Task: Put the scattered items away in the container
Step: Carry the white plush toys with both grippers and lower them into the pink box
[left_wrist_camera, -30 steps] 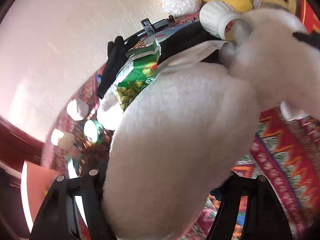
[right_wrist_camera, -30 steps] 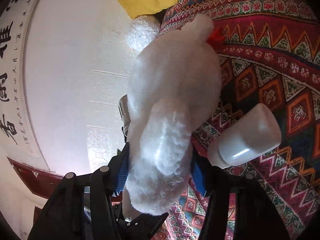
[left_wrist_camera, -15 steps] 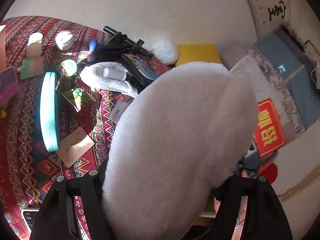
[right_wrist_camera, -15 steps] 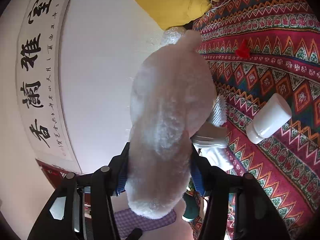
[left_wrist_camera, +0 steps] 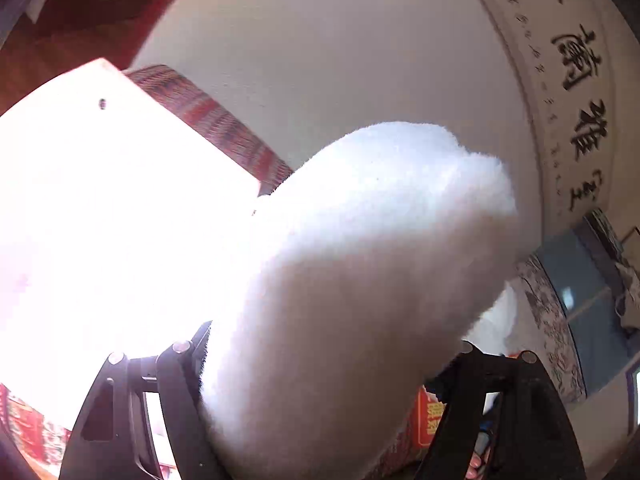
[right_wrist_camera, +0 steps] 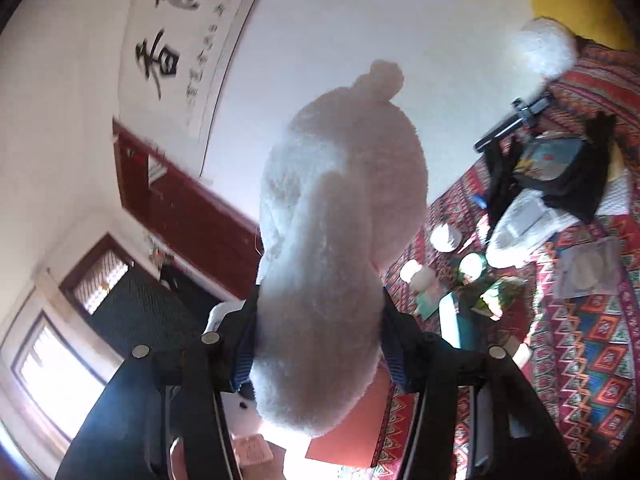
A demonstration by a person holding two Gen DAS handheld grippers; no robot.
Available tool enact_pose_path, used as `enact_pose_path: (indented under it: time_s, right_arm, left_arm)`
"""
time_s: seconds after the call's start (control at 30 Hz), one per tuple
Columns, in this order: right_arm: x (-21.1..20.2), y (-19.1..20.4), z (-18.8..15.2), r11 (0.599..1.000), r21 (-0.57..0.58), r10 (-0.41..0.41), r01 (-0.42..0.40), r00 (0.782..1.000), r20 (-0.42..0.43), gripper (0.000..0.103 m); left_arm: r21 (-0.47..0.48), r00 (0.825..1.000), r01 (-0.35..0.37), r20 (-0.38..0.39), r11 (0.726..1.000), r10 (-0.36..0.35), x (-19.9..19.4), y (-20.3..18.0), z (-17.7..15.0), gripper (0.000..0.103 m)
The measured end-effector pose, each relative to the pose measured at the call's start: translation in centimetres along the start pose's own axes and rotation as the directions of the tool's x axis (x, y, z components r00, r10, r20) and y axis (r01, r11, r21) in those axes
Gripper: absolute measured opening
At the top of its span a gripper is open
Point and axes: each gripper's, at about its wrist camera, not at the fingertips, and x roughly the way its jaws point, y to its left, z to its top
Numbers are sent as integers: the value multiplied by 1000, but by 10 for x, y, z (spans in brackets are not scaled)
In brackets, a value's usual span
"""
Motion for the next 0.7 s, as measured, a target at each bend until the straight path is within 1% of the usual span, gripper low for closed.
enact_pose_path:
  time_s: [0.03,0.1,0.13,0.17,0.2,0.23,0.27,0.3,0.33,0.37,0.43,0.47,0.5,0.53,0.57,0.63,0.67,0.7]
  right_arm:
    - [19,10,-8,1000,-24,9,-10,999,-43,51]
    - [57,26,-22,997,-68,19,-28,992,-123,51]
    - [76,32,-30,995,-92,16,-31,988,-156,51]
    - [94,39,-37,993,-119,7,-29,982,-187,51]
    - [112,44,-43,989,-149,-8,-24,976,-216,51]
    - [128,48,-50,984,-178,-27,-16,971,-239,51]
    - [143,52,-56,979,-203,-46,-7,965,-259,50]
    - [158,54,-62,974,-228,-66,1,957,-281,50]
    - [173,58,-69,967,-255,-84,5,950,-300,47]
    - [188,60,-77,959,-283,-104,10,942,-318,46]
    - [214,67,-97,945,-328,-134,12,926,-353,41]
    - [227,70,-106,936,-351,-150,10,916,-372,40]
    - [238,74,-116,924,-383,-176,17,906,-384,38]
    - [247,76,-124,907,-420,-205,25,897,-391,38]
    - [254,78,-131,888,-459,-233,32,891,-389,37]
    - [264,83,-138,848,-529,-279,46,886,-370,37]
    - [268,88,-139,832,-552,-292,50,887,-359,37]
    - [272,93,-139,815,-577,-303,54,888,-346,37]
  left_arm:
    - [-21,1000,-22,2,1000,22,-4,17,12,76]
    - [-80,999,-31,9,996,32,-9,49,31,76]
    - [-90,1000,-29,9,995,30,-8,62,38,76]
    - [-104,1000,-29,-2,994,29,-5,74,44,77]
    - [-121,999,-44,-24,992,42,-1,85,48,78]
    - [-122,997,-75,-38,990,71,3,93,51,79]
    - [-106,992,-119,-39,987,116,7,101,52,83]
    - [-97,982,-185,-53,978,181,12,109,54,84]
    - [-93,961,-271,-78,958,264,16,116,55,84]
    - [-83,932,-357,-92,930,350,18,123,56,84]
    - [-57,870,-490,-84,870,485,14,134,60,84]
    - [-50,839,-542,-90,839,537,10,139,62,84]
    - [-46,816,-576,-86,816,571,3,142,64,84]
    - [-47,804,-593,-68,803,590,-6,143,66,85]
    - [-50,796,-605,-47,795,603,-15,145,68,86]
    - [-43,795,-606,-33,794,605,-31,145,70,87]
    - [-33,799,-601,-29,798,600,-36,143,70,88]
    - [-25,796,-605,-24,796,605,-41,142,69,92]
